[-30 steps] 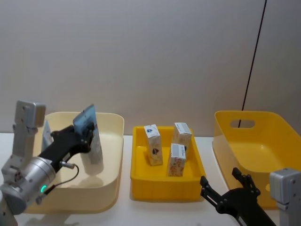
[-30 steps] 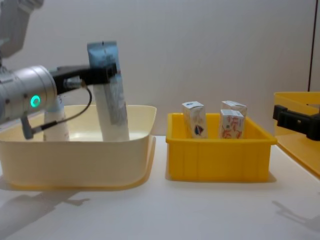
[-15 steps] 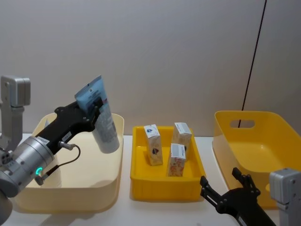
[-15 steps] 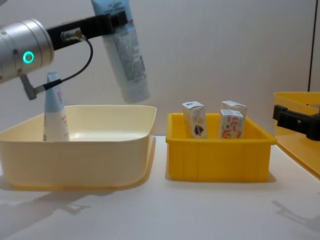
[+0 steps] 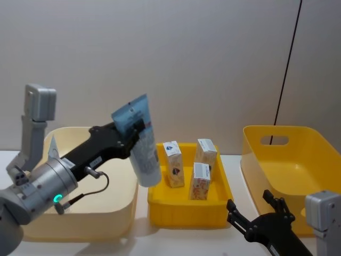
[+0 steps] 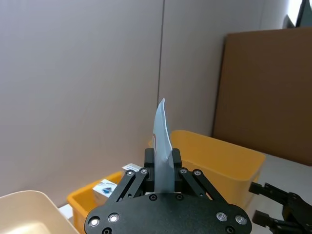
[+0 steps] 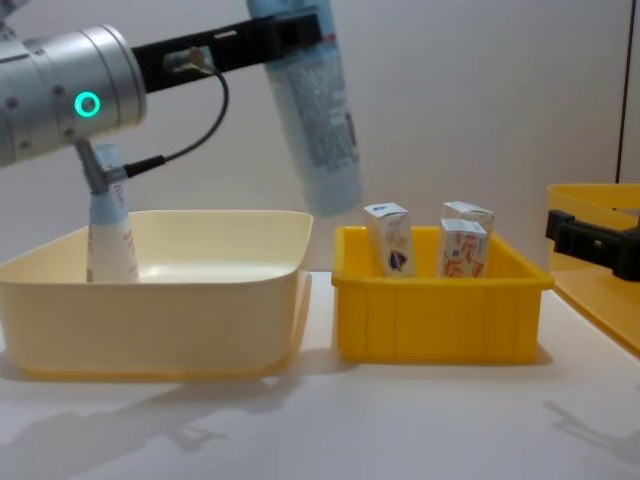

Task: Bimanual collaborative sorting of washing and personal care products

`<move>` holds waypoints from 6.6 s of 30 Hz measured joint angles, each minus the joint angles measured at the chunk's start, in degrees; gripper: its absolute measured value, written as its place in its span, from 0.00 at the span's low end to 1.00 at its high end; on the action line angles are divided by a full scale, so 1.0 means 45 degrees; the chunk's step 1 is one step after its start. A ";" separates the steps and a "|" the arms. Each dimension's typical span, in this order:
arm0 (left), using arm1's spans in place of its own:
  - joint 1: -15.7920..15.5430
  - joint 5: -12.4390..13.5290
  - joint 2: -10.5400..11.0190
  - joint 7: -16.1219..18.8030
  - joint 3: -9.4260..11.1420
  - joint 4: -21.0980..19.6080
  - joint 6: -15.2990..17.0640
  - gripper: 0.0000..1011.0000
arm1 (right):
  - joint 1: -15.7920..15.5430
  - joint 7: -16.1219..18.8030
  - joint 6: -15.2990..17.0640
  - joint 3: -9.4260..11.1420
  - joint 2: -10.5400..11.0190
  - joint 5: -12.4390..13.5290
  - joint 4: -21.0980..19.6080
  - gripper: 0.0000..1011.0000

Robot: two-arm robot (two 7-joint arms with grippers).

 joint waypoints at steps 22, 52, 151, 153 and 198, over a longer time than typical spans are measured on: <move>-0.0220 0.0264 0.0045 -0.0263 0.0851 0.0149 0.0009 0.18 | 0.0190 0.0291 0.0070 -0.0049 0.0086 -0.0002 0.0098 0.99; -0.0268 0.0324 0.0046 -0.0293 0.1002 0.0195 -0.0047 0.18 | 0.3512 0.4378 -0.0472 -0.1325 0.0085 0.0937 0.2172 0.99; -0.0267 0.0321 0.0044 -0.0292 0.1013 0.0194 -0.0048 0.99 | 0.5429 -0.0586 -0.0489 -0.0044 -0.0407 -0.2801 0.3945 0.46; -0.0268 0.0321 0.0044 -0.0292 0.1013 0.0193 -0.0048 0.99 | 0.5359 -0.0786 -0.0418 0.0087 -0.0365 -0.2895 0.3864 0.46; -0.0267 0.0321 0.0044 -0.0291 0.1013 0.0194 -0.0048 0.99 | 0.3362 -0.3074 0.3909 0.2382 -0.0586 -0.3538 0.2387 0.73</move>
